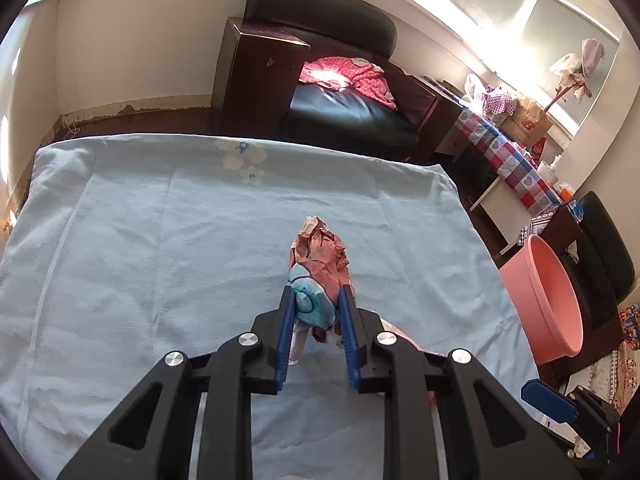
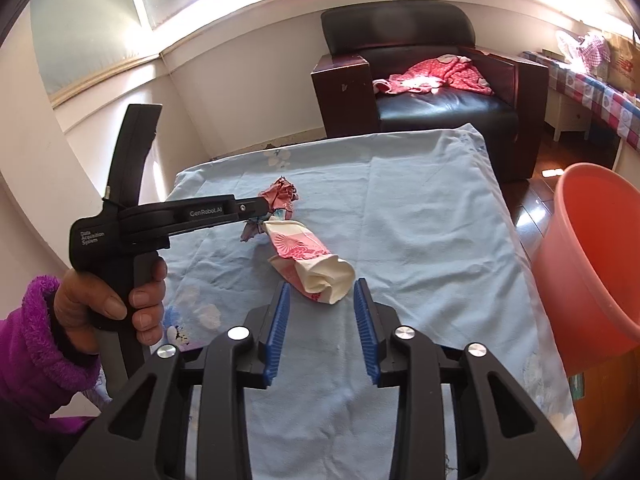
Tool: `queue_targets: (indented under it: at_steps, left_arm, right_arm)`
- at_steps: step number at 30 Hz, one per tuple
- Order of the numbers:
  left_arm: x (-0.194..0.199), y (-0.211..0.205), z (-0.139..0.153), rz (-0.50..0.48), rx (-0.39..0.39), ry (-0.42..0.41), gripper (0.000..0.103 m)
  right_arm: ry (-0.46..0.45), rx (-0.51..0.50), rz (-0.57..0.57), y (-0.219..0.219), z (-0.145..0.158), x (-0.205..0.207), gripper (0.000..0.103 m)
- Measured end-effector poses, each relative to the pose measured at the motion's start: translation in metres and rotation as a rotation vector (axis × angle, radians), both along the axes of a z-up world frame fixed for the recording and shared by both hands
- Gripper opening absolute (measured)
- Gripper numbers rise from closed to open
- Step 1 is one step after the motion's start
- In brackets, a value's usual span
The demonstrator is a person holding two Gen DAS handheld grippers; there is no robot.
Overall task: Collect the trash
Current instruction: 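Grasp the pink printed paper cup with the right tool while the left tool lifts the cloth scrap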
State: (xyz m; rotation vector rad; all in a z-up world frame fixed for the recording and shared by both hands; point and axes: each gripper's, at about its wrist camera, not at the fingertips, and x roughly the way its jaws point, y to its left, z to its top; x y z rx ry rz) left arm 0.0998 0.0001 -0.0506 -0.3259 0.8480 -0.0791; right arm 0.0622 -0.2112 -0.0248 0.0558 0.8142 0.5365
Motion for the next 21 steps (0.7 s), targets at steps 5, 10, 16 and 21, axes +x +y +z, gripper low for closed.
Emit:
queue_targets:
  at_steps: [5,10,16,21]
  left_arm:
    - [-0.018,0.014,0.013,0.027,0.000,-0.052,0.021]
    - [-0.036,0.029,0.020,0.043,-0.023,-0.059,0.021]
    - [-0.052,0.040,0.019,0.060,-0.041,-0.053,0.021]
    - [-0.060,0.044,0.018,0.057,-0.041,-0.052,0.021]
  right_arm:
    - [-0.004,-0.061,0.054,0.017,-0.002,0.012,0.044]
    - [-0.001,-0.159,0.112,0.035,-0.011,0.031,0.044]
    - [0.039,-0.231,0.117,0.047,-0.030,0.048,0.044]
    - [0.022,-0.237,0.099,0.047,-0.032,0.045,0.044]
